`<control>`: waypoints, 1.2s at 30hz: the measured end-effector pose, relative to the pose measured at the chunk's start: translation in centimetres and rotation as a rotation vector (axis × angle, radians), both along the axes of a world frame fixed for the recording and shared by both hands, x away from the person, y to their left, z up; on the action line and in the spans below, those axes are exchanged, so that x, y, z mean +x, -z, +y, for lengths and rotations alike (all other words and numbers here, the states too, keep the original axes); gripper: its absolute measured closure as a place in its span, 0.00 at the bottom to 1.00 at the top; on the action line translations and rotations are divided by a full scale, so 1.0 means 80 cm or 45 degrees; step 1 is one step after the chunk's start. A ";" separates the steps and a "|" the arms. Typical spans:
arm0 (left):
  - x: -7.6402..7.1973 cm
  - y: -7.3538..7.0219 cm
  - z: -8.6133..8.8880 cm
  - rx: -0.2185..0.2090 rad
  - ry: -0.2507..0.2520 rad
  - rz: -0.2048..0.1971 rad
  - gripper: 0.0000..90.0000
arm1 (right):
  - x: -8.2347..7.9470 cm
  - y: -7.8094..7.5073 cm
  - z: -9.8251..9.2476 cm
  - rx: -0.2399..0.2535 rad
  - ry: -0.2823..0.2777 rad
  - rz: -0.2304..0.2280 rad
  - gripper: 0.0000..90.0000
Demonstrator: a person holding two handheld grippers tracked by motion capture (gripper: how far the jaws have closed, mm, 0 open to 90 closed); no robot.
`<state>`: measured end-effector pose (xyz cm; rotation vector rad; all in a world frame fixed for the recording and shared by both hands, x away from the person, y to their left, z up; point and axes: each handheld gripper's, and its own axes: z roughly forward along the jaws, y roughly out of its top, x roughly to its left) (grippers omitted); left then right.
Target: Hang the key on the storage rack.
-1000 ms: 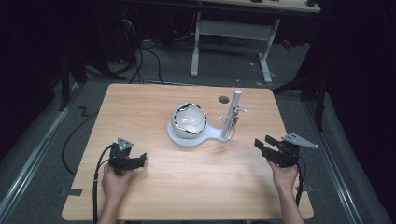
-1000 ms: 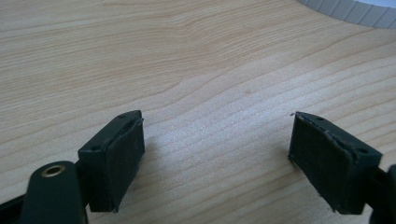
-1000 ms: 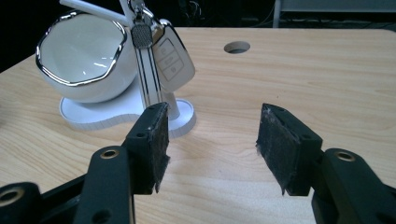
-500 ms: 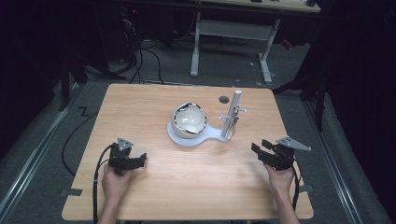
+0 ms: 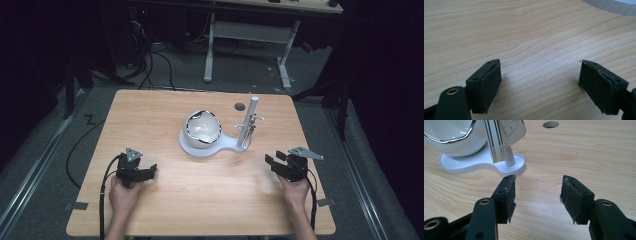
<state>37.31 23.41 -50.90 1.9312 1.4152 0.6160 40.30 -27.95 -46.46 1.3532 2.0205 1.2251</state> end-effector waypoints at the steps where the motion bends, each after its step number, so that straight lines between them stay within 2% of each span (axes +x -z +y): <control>1: 0.000 0.000 0.000 0.000 0.000 0.000 0.21 | 0.001 0.001 0.001 -0.012 -0.002 0.000 0.51; 9: 0.000 0.000 0.000 0.000 0.000 0.000 0.21 | 0.006 0.007 0.003 -0.031 0.010 0.016 0.51; 12: 0.000 0.000 0.000 0.000 0.000 0.000 0.21 | 0.008 0.011 0.006 -0.077 0.010 0.006 0.50; 19: 0.000 0.000 0.000 0.000 0.000 0.000 0.21 | 0.013 0.017 0.009 -0.090 0.025 0.021 0.49; 21: 0.000 0.000 0.000 0.000 0.000 0.000 0.21 | 0.016 0.021 0.011 -0.120 0.026 0.025 0.49; 25: 0.000 0.000 0.000 0.000 0.000 0.000 0.21 | 0.019 0.026 0.012 -0.139 0.032 0.044 0.49; 36: 0.000 0.000 0.000 0.000 0.000 0.000 0.21 | 0.023 0.032 0.015 -0.165 0.041 0.070 0.49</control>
